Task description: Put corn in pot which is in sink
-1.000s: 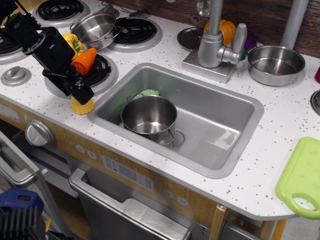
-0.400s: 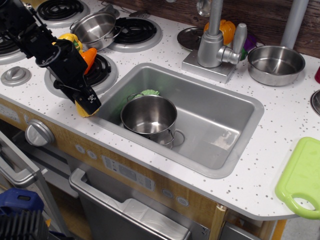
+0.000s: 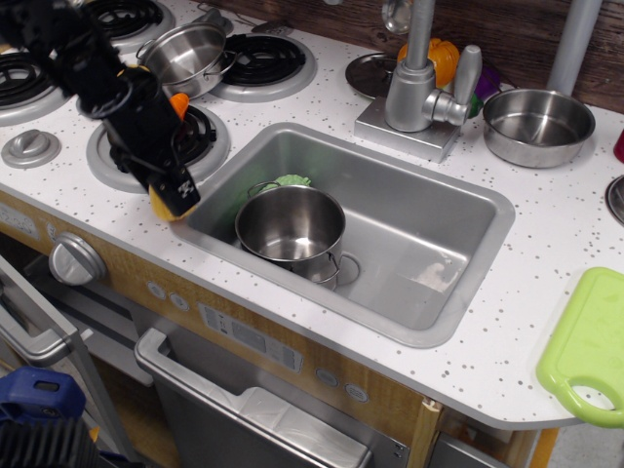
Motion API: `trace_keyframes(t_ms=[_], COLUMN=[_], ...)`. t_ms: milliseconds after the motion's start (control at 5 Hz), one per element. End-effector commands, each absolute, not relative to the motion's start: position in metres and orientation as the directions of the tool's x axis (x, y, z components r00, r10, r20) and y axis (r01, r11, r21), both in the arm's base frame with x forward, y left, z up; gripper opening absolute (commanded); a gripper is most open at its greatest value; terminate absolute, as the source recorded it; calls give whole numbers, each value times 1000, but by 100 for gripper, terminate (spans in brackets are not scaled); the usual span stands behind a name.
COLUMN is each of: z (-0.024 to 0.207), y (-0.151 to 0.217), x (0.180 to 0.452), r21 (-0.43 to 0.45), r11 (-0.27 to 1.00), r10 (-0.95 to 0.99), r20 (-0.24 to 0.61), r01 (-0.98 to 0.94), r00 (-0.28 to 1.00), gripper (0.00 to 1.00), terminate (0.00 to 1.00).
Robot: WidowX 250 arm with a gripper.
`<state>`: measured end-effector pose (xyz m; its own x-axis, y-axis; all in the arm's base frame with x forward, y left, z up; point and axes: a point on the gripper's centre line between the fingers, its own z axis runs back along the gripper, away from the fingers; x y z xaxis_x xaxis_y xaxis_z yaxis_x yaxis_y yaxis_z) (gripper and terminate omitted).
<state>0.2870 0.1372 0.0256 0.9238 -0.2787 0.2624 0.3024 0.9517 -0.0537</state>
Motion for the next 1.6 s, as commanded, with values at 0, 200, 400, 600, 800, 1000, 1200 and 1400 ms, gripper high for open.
trace_keyframes(t_ms=[0,200,400,600,800,1000,1200,1400], z=[75,69,55,52,46,46,46,46], y=[123,106,84,79,70,70,70,70], x=[310,322,329,329,327,327,327,327], r21=[18,-6,1,-8,7,7,7,7], r11=[932,927,936,942,951,951,951,951], r10=[-352,-355,-330,-312,-294,-294,-294,-294], r20=[290,316,342,346,341,341,341,341], r01=[362,376,351,335,310,310,310,310], r00=[890,880,880,885,893,893,893,893], gripper=[0,0,0,0,100,100,100,100], terminate=[0,0,0,0,0,0,0,100])
